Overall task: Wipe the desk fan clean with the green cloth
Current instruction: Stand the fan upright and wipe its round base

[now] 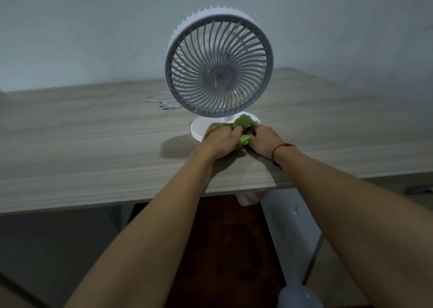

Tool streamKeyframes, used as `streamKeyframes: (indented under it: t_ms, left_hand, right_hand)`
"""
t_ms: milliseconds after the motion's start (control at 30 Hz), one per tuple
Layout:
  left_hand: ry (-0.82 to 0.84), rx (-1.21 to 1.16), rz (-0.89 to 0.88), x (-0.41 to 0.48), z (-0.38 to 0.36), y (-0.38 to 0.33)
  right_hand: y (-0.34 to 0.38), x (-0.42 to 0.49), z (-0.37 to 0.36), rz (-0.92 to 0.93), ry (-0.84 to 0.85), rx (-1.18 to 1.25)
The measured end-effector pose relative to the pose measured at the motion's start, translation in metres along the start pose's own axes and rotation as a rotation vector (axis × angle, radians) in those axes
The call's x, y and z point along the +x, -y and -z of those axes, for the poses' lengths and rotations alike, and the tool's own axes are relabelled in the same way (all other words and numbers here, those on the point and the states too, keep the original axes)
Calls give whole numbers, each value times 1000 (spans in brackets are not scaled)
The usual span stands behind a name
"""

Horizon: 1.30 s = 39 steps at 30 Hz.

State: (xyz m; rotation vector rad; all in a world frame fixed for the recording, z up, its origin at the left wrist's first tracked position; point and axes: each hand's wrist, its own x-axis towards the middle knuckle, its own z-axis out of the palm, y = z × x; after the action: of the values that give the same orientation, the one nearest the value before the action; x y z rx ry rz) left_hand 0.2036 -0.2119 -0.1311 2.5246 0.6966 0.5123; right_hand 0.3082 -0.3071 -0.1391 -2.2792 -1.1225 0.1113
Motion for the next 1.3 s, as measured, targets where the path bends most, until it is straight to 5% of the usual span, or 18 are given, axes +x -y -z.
streamKeyframes:
  t_ms: [133, 267, 400, 500, 633, 767, 900, 1067, 1300]
  left_hand:
    - [-20, -110, -33, -16, 0, -7]
    - [-175, -275, 6, -28, 9, 4]
    - [-476, -87, 239, -32, 17, 28]
    - [-357, -112, 412, -31, 16, 30]
    - [-295, -233, 407, -20, 16, 21]
    - [-375, -365, 351, -12, 13, 19]
    - [-408, 47, 288, -11, 16, 45]
    - [-101, 251, 253, -5, 18, 68]
    - [-59, 269, 252, -4, 21, 65]
  right_hand:
    - [2, -5, 6, -52, -2, 174]
    - [2, -11, 13, -178, -220, 376]
    - [15, -19, 11, -224, -144, 125]
    - [17, -15, 10, -153, -42, 130]
    - [22, 1, 20, -100, 63, 355]
    - [23, 14, 18, -180, -101, 256]
    - [25, 3, -1, -110, -248, -105]
    - [30, 9, -20, 212, 110, -219]
    - [7, 38, -1, -74, -141, 20]
